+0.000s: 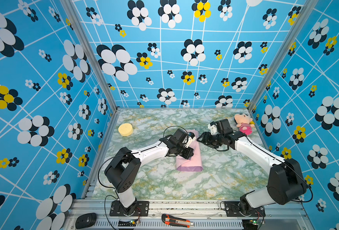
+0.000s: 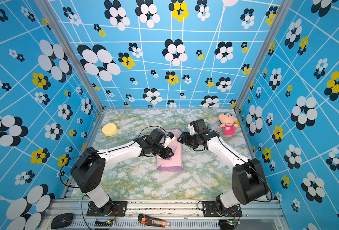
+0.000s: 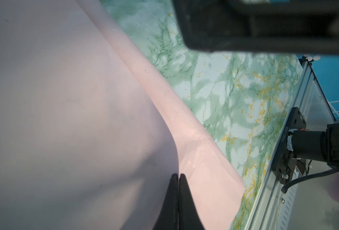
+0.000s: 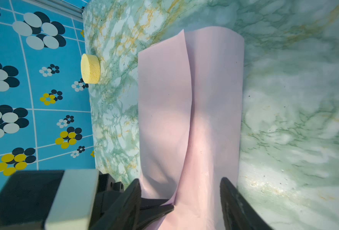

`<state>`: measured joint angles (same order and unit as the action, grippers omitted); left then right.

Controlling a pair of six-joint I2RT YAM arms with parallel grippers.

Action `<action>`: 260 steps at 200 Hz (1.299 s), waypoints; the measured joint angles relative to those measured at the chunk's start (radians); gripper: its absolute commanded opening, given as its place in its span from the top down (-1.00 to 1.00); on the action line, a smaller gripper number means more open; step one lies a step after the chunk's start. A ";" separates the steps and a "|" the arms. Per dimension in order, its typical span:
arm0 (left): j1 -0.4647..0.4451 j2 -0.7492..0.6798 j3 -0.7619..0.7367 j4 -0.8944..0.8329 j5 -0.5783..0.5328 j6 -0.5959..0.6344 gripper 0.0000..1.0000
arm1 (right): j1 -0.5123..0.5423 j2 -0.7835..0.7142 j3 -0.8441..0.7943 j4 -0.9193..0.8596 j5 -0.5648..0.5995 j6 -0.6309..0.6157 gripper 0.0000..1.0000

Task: Wrap the gift box in paper
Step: 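Fold the paper over the box with the left gripper toward the right gripper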

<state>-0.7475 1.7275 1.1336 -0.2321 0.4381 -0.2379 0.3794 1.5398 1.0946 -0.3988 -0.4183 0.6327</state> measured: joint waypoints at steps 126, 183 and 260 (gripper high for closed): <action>-0.003 -0.032 0.044 -0.018 -0.016 -0.010 -0.08 | 0.039 0.211 0.103 -0.096 0.061 -0.072 0.39; 0.190 -0.288 -0.119 0.042 -0.117 -0.269 -0.23 | 0.039 0.204 0.103 -0.096 0.070 -0.075 0.38; 0.174 -0.100 -0.186 0.076 -0.142 -0.462 -0.21 | 0.039 0.189 0.088 -0.096 0.077 -0.070 0.34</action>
<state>-0.5739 1.6276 0.9474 -0.1566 0.2958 -0.7002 0.4187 1.7287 1.1828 -0.4946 -0.3408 0.5625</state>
